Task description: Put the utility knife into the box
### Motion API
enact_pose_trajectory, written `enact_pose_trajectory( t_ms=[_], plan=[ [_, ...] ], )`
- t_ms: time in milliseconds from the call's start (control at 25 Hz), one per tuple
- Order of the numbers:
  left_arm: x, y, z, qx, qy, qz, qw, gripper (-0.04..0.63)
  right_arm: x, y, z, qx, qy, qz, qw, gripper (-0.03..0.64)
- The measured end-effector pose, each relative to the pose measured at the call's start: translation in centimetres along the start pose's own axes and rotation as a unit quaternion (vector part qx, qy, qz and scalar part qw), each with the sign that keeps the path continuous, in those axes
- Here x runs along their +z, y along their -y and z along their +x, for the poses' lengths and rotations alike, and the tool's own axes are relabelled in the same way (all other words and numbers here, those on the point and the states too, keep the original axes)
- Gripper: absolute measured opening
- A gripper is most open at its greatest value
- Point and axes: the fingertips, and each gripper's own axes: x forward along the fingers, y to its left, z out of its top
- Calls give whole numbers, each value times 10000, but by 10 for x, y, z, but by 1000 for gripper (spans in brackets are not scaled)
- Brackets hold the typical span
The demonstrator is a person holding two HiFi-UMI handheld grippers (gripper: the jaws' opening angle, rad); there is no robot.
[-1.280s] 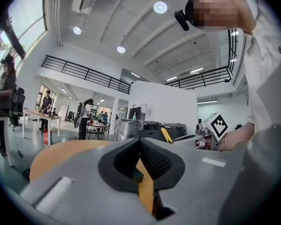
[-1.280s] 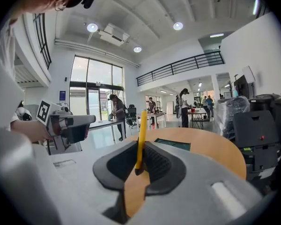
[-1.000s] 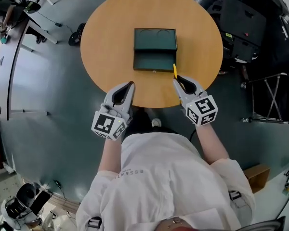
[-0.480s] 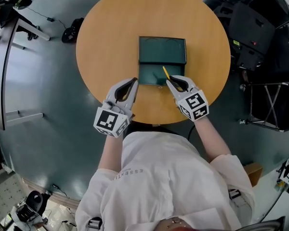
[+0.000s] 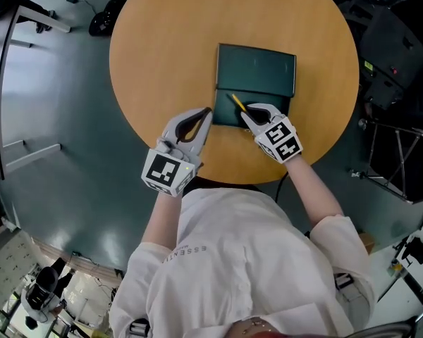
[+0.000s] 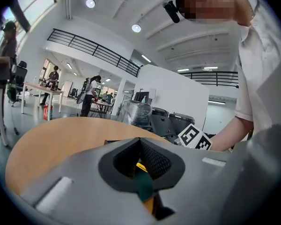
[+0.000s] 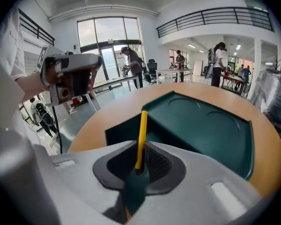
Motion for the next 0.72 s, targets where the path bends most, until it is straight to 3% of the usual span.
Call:
enact_pose_trajectory(
  t_ms=[440, 720],
  plan=[
    [-18, -13, -4, 88, -146, -330, 9993, 8, -32, 17, 39, 92, -974, -76, 9952, 40],
    [-17, -17, -10, 145, -175, -336, 9992, 8, -25, 12, 38, -56, -1012, -82, 9948, 53]
  ],
)
